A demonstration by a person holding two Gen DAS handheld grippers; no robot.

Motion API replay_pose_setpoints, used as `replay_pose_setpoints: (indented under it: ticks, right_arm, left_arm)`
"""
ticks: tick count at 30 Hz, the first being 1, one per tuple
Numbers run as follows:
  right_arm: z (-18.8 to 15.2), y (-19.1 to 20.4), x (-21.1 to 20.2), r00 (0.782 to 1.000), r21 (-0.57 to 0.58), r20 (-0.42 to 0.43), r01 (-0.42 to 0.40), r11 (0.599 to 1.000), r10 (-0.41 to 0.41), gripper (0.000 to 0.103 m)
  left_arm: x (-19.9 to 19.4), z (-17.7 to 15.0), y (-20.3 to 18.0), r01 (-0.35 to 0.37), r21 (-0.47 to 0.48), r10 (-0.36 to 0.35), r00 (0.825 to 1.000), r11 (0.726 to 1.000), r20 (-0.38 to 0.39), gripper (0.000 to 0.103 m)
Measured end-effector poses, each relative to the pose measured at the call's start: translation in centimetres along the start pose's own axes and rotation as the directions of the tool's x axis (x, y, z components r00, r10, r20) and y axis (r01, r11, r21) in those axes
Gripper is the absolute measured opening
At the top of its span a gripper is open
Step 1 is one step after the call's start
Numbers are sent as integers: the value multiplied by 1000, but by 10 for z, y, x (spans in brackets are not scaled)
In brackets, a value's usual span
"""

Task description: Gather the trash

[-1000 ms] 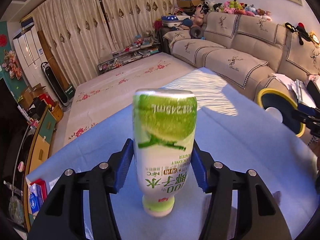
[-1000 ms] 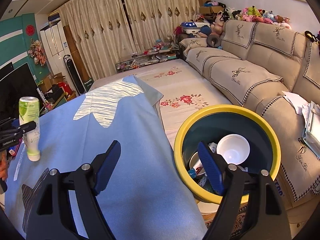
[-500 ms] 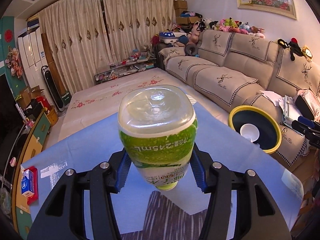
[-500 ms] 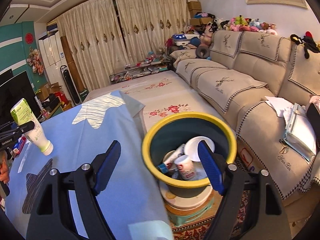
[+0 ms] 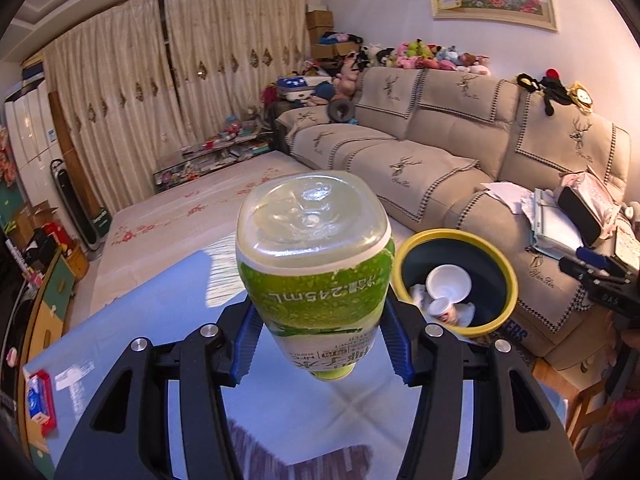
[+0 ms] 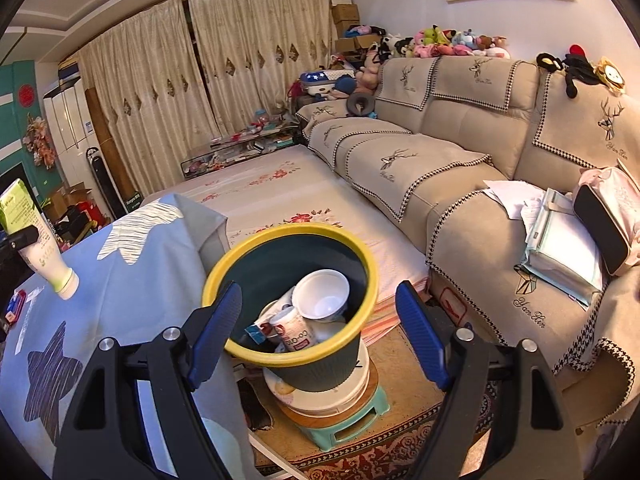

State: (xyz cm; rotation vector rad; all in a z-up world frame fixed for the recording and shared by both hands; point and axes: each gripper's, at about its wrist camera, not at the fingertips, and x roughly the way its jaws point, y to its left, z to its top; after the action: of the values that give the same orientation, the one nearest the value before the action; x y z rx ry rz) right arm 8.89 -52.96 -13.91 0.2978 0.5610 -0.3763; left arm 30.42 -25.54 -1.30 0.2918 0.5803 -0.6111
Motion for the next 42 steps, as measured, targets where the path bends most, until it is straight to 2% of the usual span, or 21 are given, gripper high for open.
replay_pose_setpoints:
  ticks: [9, 12, 17, 20, 21, 22, 24, 28, 29, 31, 34, 39, 42]
  right_arm:
    - [-9, -46, 11, 999, 88, -31, 30, 996, -27, 75]
    - [-11, -59, 13, 998, 108, -41, 43, 993, -39, 75]
    - [-14, -76, 15, 997, 137, -57, 64, 988, -56, 75]
    - [-14, -83, 15, 996, 150, -63, 66, 986, -57, 75]
    - [-13, -84, 16, 996, 151, -64, 65, 986, -56, 75]
    - [-13, -84, 16, 997, 152, -65, 61, 987, -51, 75]
    - [-13, -82, 15, 997, 148, -66, 53, 988, -43, 75]
    - [-14, -74, 9, 998, 120, -63, 25, 992, -17, 75]
    - [-14, -70, 6, 998, 111, -62, 16, 994, -9, 75]
    - [-16, -60, 2, 998, 84, -69, -8, 996, 13, 75]
    - [-21, -38, -8, 995, 28, -76, -56, 998, 58, 75]
    - [-32, 5, -29, 987, -79, -90, -140, 987, 133, 77]
    - [-37, 27, -49, 982, -133, -80, -180, 975, 170, 82]
  left_arm:
    - [68, 54, -89, 130, 81, -130, 991, 988, -8, 54]
    - [106, 66, -125, 177, 106, -172, 984, 979, -51, 54]
    - [167, 72, -159, 229, 94, -216, 968, 969, -130, 54]
    - [197, 69, -176, 236, 95, -218, 961, 967, -173, 55]
    - [206, 67, -180, 230, 95, -210, 960, 969, -184, 58]
    - [213, 66, -184, 211, 91, -191, 963, 973, -190, 73]
    - [217, 65, -182, 187, 74, -171, 969, 980, -179, 82]
    - [183, 62, -165, 151, 34, -145, 979, 988, -141, 82]
    - [164, 60, -159, 138, 27, -134, 985, 990, -113, 83]
    - [118, 51, -141, 112, 14, -112, 993, 994, -50, 95]
    - [44, 26, -114, 37, -12, -36, 999, 999, 34, 98]
    - [-59, -34, -74, -111, -97, 120, 988, 989, 94, 98]
    - [-112, -71, -55, -208, -153, 226, 968, 966, 106, 98]
